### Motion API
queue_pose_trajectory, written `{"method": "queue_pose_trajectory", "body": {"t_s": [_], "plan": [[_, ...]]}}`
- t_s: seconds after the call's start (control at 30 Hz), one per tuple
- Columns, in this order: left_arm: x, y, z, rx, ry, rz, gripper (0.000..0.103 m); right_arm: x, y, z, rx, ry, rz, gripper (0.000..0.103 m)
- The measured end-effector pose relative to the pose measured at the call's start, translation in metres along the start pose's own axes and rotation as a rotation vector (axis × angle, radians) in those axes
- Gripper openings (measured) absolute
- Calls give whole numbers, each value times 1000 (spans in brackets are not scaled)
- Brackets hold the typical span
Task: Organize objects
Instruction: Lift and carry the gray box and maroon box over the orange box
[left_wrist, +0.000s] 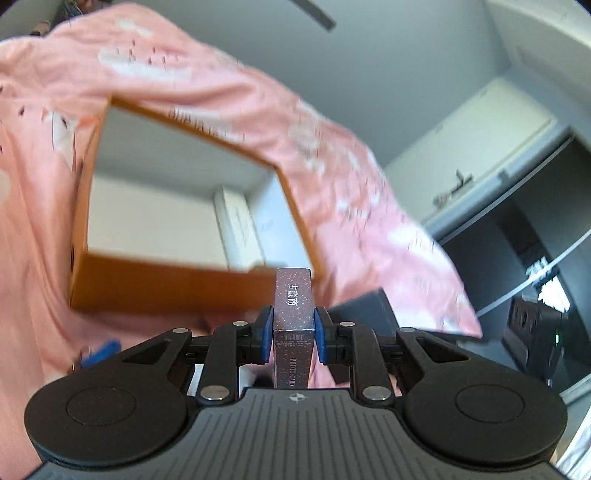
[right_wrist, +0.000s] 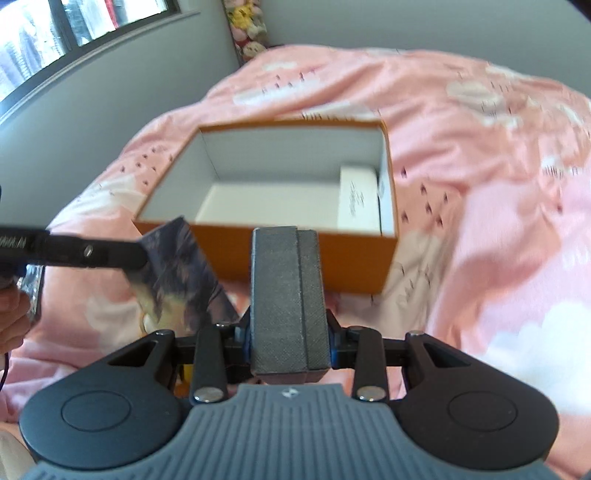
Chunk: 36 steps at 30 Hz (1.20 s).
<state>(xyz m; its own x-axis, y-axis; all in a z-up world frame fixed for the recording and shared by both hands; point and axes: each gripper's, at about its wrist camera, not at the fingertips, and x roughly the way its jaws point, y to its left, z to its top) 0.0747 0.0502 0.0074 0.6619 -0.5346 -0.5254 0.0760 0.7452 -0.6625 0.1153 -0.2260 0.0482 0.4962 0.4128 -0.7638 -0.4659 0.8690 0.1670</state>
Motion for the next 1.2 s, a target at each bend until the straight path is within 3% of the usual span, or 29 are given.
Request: {"method": "queue_pose_trajectory", "body": {"t_s": [0.13,0.37,0.63,0.87,1.2], "plan": [[-7,7,22,-61,-76,-24,25,-9,10,22,-44,-58,7,36],[-10,20,53,-96,-180,4,25,-12,16,62,-51,-154,43,36],[0,46,76,-143,-230,77,25,28,6,102,49,-181,68,36],[26,66,82,-159,-206,140,25,94,-14,111,166,-53,82,36],[56,68,83,-85,-162,226,25,172,-33,99,305,154,151,36]]}}
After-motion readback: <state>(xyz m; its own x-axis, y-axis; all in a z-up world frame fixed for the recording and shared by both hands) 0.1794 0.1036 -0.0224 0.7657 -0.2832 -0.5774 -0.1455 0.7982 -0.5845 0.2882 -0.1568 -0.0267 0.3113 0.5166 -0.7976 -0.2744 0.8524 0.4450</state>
